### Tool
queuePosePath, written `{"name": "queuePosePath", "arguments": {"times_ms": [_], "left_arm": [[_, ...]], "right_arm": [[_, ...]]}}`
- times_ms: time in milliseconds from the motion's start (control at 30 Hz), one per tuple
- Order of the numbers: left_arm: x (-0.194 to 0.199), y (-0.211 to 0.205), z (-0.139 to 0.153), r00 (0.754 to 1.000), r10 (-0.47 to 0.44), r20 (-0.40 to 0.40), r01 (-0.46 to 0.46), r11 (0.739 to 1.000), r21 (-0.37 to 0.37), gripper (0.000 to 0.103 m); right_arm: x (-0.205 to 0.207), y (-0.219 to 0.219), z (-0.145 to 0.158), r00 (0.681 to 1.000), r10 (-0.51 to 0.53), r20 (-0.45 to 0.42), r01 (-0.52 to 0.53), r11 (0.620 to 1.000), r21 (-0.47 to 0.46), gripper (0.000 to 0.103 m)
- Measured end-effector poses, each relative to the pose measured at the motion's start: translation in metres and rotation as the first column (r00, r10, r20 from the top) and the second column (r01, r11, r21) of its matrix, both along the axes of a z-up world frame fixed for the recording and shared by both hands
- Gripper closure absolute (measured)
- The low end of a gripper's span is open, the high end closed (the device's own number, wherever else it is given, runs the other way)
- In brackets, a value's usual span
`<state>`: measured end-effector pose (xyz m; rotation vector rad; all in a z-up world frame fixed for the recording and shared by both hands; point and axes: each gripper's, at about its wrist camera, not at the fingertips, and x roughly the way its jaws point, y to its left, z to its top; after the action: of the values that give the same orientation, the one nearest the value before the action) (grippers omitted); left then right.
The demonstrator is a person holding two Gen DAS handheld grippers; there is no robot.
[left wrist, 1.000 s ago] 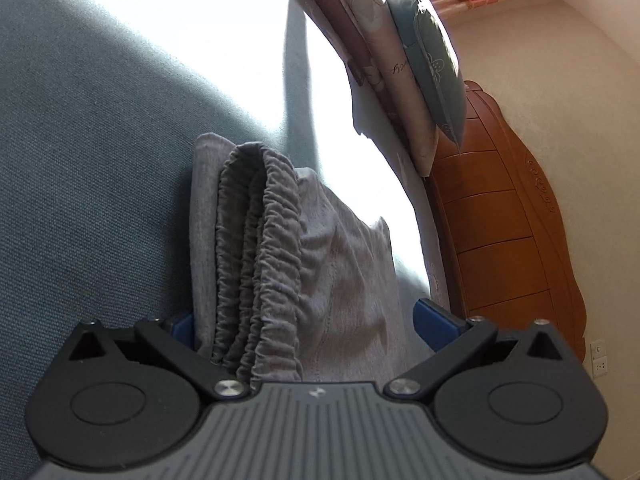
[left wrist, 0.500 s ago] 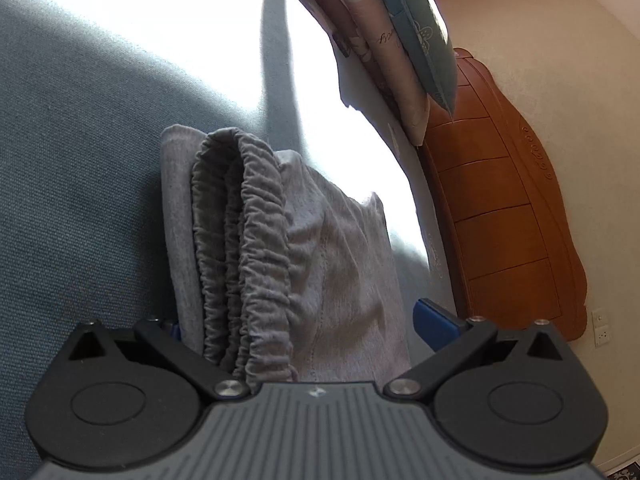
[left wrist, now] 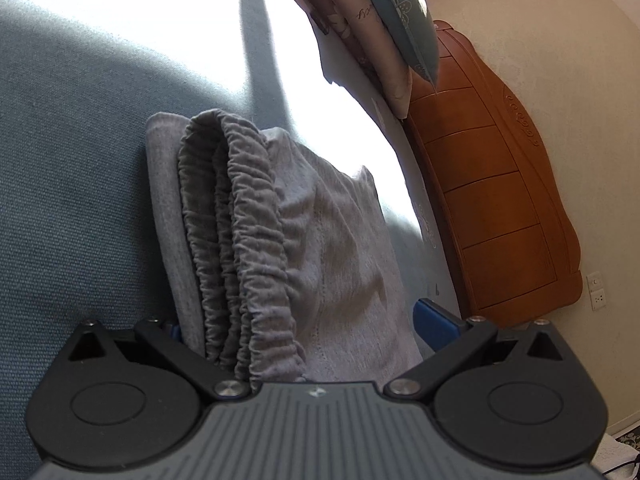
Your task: Fold clothes
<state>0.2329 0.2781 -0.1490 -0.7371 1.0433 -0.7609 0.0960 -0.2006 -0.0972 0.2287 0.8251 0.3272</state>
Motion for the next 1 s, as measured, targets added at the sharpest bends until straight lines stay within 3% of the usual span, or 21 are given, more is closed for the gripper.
{"name": "queuePosePath", "arguments": {"times_ms": [67, 100, 167, 200, 233, 433, 567, 767, 900, 1000], "left_arm": [[0.000, 0.000, 0.001, 1.000, 0.005, 0.007, -0.005, 1.000, 0.016, 0.005], [0.000, 0.003, 0.000, 1.000, 0.015, 0.004, -0.016, 0.999, 0.031, 0.015], [-0.003, 0.012, -0.003, 0.998, 0.055, -0.018, -0.054, 0.997, 0.052, 0.035], [-0.005, 0.017, -0.005, 0.997, 0.075, -0.028, -0.073, 0.995, 0.063, 0.055], [-0.006, 0.023, -0.009, 0.994, 0.099, -0.049, -0.096, 0.993, 0.068, 0.066], [-0.011, 0.026, -0.014, 0.992, 0.119, -0.040, -0.117, 0.992, 0.049, 0.066], [-0.010, 0.024, -0.013, 0.992, 0.119, -0.042, -0.116, 0.992, 0.056, 0.066], [-0.010, 0.025, -0.011, 0.992, 0.122, -0.042, -0.119, 0.991, 0.061, 0.066], [-0.010, 0.025, -0.010, 0.992, 0.121, -0.043, -0.118, 0.991, 0.064, 0.066], [-0.009, 0.025, -0.010, 0.992, 0.120, -0.044, -0.116, 0.991, 0.067, 0.066]], "right_arm": [[0.003, 0.001, -0.001, 1.000, 0.000, -0.001, 0.000, 1.000, 0.001, 0.019], [0.005, 0.001, -0.001, 1.000, -0.001, -0.001, 0.001, 1.000, 0.002, 0.019], [0.008, 0.001, 0.000, 1.000, -0.001, -0.002, 0.001, 1.000, 0.005, 0.019], [0.010, 0.001, -0.001, 1.000, -0.002, -0.003, 0.002, 1.000, 0.006, 0.019], [0.012, 0.001, -0.001, 1.000, -0.001, -0.004, 0.001, 1.000, 0.008, 0.019], [0.026, 0.004, -0.007, 1.000, 0.018, -0.018, -0.017, 1.000, 0.020, 0.019], [0.049, -0.005, -0.003, 0.999, 0.041, -0.024, -0.037, 0.990, 0.139, 0.019], [0.112, -0.031, -0.019, 0.989, 0.080, -0.125, -0.019, 0.905, 0.424, 0.019], [0.148, -0.035, -0.046, 0.971, 0.101, -0.218, 0.015, 0.880, 0.475, 0.019], [0.162, -0.034, -0.057, 0.966, 0.127, -0.225, 0.017, 0.836, 0.548, 0.018]]}}
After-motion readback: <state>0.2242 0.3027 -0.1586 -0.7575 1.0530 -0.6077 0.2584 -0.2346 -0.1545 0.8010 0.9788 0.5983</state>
